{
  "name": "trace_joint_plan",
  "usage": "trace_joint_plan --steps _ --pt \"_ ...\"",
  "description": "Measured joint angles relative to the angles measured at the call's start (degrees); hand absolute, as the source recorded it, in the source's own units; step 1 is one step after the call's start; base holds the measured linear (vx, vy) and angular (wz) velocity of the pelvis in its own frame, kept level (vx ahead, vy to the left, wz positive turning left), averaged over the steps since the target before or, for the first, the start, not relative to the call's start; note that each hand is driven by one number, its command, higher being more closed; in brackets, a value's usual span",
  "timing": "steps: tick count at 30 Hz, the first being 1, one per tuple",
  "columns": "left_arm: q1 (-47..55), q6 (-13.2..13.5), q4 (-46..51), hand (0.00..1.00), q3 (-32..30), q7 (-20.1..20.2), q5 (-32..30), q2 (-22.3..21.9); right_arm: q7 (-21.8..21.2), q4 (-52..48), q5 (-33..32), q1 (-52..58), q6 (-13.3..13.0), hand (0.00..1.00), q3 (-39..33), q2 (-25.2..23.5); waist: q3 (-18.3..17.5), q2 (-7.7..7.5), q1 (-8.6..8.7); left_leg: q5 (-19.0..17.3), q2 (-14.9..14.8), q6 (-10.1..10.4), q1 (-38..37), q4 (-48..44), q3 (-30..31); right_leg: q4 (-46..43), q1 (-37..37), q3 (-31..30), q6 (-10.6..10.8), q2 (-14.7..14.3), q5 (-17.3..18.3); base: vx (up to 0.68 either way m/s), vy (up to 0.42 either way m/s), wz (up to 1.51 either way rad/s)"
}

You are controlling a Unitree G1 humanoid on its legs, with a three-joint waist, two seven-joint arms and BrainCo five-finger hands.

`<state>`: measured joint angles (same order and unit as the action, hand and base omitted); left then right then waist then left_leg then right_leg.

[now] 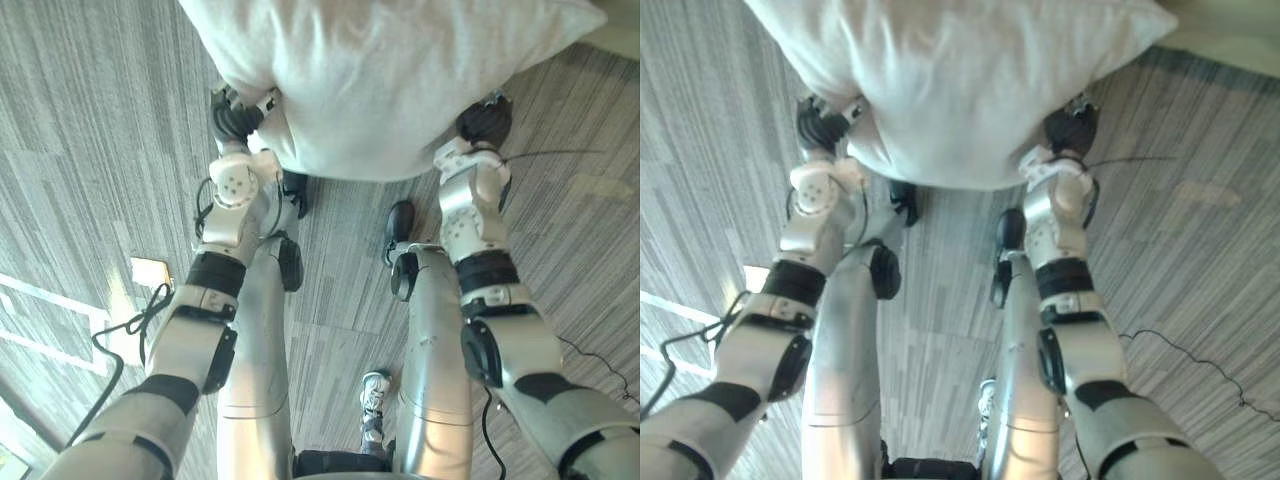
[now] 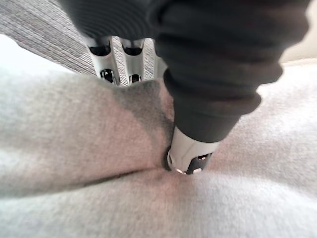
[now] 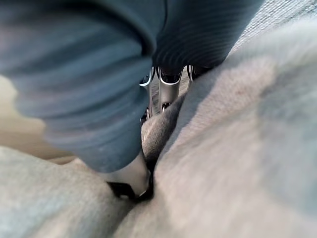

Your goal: Pick up cushions and gather them together orderly.

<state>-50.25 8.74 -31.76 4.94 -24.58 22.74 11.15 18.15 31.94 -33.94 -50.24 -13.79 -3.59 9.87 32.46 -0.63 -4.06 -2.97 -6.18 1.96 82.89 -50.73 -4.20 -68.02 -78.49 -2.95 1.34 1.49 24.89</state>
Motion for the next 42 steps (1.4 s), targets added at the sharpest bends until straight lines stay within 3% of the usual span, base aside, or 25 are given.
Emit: trace_joint_plan --steps 4,5,6,9,12,17,23,26,29,31,32,33,35,36,37,39,40,42 --pt "7.6 1.6 5.5 1.00 0.1 -0.2 0.0 -3.9 0.0 -8.7 0.1 8.4 -0.9 1.00 1.1 -1.6 -0.3 -0.09 0.80 0.6 -0.6 0.7 -13.0 6.2 0.2 6.3 12.8 0.8 -0.8 -0.7 -1.6 0.03 -0.054 -0.16" --pt "9.7 2.7 6.7 1.00 0.7 -0.2 0.0 -4.9 0.0 -11.0 0.1 11.3 -2.1 1.00 1.2 -2.0 -2.4 -0.16 0.89 0.6 -0.7 0.8 -15.0 8.4 0.2 8.4 14.7 1.0 -0.8 -0.8 -1.9 0.04 -0.045 -0.09" --pt "13.1 4.0 8.9 1.00 1.8 -0.2 0.0 -6.1 -0.1 -13.8 0.2 15.3 -3.7 1.00 1.3 -2.8 -7.1 -0.26 1.05 1.6 -0.8 1.0 -16.2 11.8 -0.1 11.3 15.4 1.2 -0.8 -0.8 -2.8 0.08 -0.039 -0.08" --pt "17.3 4.8 12.6 1.00 3.7 -0.1 0.3 -7.4 -0.2 -19.9 0.1 22.7 -4.9 1.00 1.6 -4.2 -7.4 -0.26 1.25 3.8 -0.4 1.4 -28.1 18.2 -1.2 17.0 26.5 1.2 -1.4 -0.6 -4.4 0.10 -0.037 -0.05" --pt "24.4 6.3 18.1 1.00 5.9 0.2 1.4 -8.9 -1.9 -24.7 0.1 31.5 -5.8 1.00 2.1 -5.6 -10.1 -0.28 1.25 3.8 -0.2 1.5 -35.7 22.2 -1.6 21.8 34.5 1.5 -1.4 -0.6 -4.6 0.13 -0.012 -0.05" --pt "37.9 7.1 24.6 1.00 7.8 2.9 3.0 -10.1 -5.0 -32.5 0.1 46.3 -5.7 1.00 5.8 -5.8 -16.1 -1.13 1.16 3.8 0.3 1.5 -51.1 31.6 -3.4 32.5 49.9 0.9 -0.4 0.0 -6.0 0.23 0.008 -0.11" --pt "47.9 7.1 33.2 1.00 9.8 5.5 5.7 -9.4 -8.6 -38.9 0.1 54.8 -5.2 1.00 6.8 -5.8 -20.4 -1.32 0.73 3.4 1.0 1.1 -61.3 36.3 -5.1 40.9 61.2 0.1 1.4 0.8 -8.0 0.15 0.066 -0.09" --pt "50.1 7.2 35.5 1.00 10.4 6.5 5.7 -8.6 -9.1 -40.5 0.2 56.4 -4.8 1.00 6.9 -5.3 -21.2 -1.35 0.20 1.7 1.0 0.6 -64.1 36.4 -6.5 43.3 64.5 -1.1 1.7 1.1 -8.5 0.05 0.077 -0.23" --pt "53.1 7.2 38.0 1.00 11.3 7.8 5.6 -7.6 -9.8 -42.7 0.4 59.7 -4.6 1.00 6.9 -5.0 -23.0 -1.37 0.19 -2.4 0.9 0.0 -64.2 32.9 -7.7 42.7 65.4 -2.2 2.9 1.5 -8.7 0.03 0.099 -0.27" --pt "54.8 7.0 37.9 1.00 11.5 8.4 5.6 -7.5 -10.5 -42.6 0.9 61.7 -4.2 1.00 6.9 -5.0 -22.9 -1.41 0.24 -5.3 0.8 -0.2 -66.0 30.1 -8.2 32.0 62.4 -2.7 7.4 1.5 -9.7 0.01 0.099 -0.24" --pt "55.7 6.9 37.9 1.00 11.5 8.7 5.6 -7.4 -10.8 -42.6 2.1 62.8 -4.1 1.00 6.9 -5.0 -22.9 -1.56 0.36 -6.3 0.9 -0.4 -67.1 29.3 -8.6 24.4 59.4 -3.0 10.5 1.5 -12.2 0.02 0.117 -0.13" --pt "56.6 6.9 37.9 1.00 11.5 8.7 5.6 -7.3 -11.0 -42.5 2.6 63.7 -3.9 1.00 6.9 -5.3 -22.8 -1.89 0.39 -7.0 1.1 -0.8 -68.3 28.9 -8.8 17.1 56.0 -3.8 10.9 1.3 -17.2 0.02 0.102 -0.07" --pt "57.2 6.7 37.9 1.00 11.5 8.7 5.6 -7.3 -11.1 -42.2 2.7 64.2 -3.6 1.00 6.9 -5.4 -22.9 -1.86 0.61 -7.3 1.0 -1.3 -69.3 29.4 -8.6 12.8 53.2 -4.1 9.9 0.3 -21.3 0.01 0.034 -0.02" --pt "57.2 6.7 37.9 1.00 11.6 8.7 5.5 -7.3 -11.2 -42.2 2.7 64.2 -3.5 1.00 6.9 -5.4 -22.9 -1.95 0.70 -7.3 0.9 -1.5 -69.3 29.9 -8.3 12.8 52.9 -4.1 9.5 -0.2 -19.6 0.05 -0.012 0.03" --pt "57.1 6.7 37.9 1.00 11.6 8.7 5.5 -7.3 -11.4 -42.2 2.7 64.1 -3.5 1.00 6.8 -5.4 -23.1 -2.27 0.68 -7.1 0.9 -1.9 -69.3 31.2 -7.9 15.1 52.5 -3.6 8.5 -0.9 -14.6 0.07 -0.067 0.07" --pt "56.8 6.7 37.9 1.00 11.8 8.7 5.5 -7.3 -11.5 -42.1 2.6 63.7 -3.5 1.00 6.3 -5.3 -23.1 -2.22 0.63 -6.6 0.6 -2.6 -69.3 33.7 -6.8 24.0 52.7 -1.1 7.2 -1.7 -11.1 0.08 -0.116 0.03" --pt "56.1 6.7 37.7 1.00 12.0 8.7 5.5 -7.3 -11.5 -42.1 2.5 63.5 -3.5 1.00 5.8 -5.2 -23.1 -2.23 0.62 -6.1 0.5 -3.2 -69.4 35.2 -5.8 31.5 52.9 -0.1 6.1 -2.5 -11.2 0.13 -0.167 -0.01" --pt "54.6 6.7 36.5 1.00 12.5 8.9 5.5 -7.3 -11.5 -42.1 2.5 63.6 -3.6 1.00 5.1 -4.9 -23.1 -2.28 0.94 -5.8 0.7 -2.8 -70.1 36.7 -5.0 43.6 54.2 -1.4 3.8 -3.2 -14.8 0.20 -0.231 0.15"
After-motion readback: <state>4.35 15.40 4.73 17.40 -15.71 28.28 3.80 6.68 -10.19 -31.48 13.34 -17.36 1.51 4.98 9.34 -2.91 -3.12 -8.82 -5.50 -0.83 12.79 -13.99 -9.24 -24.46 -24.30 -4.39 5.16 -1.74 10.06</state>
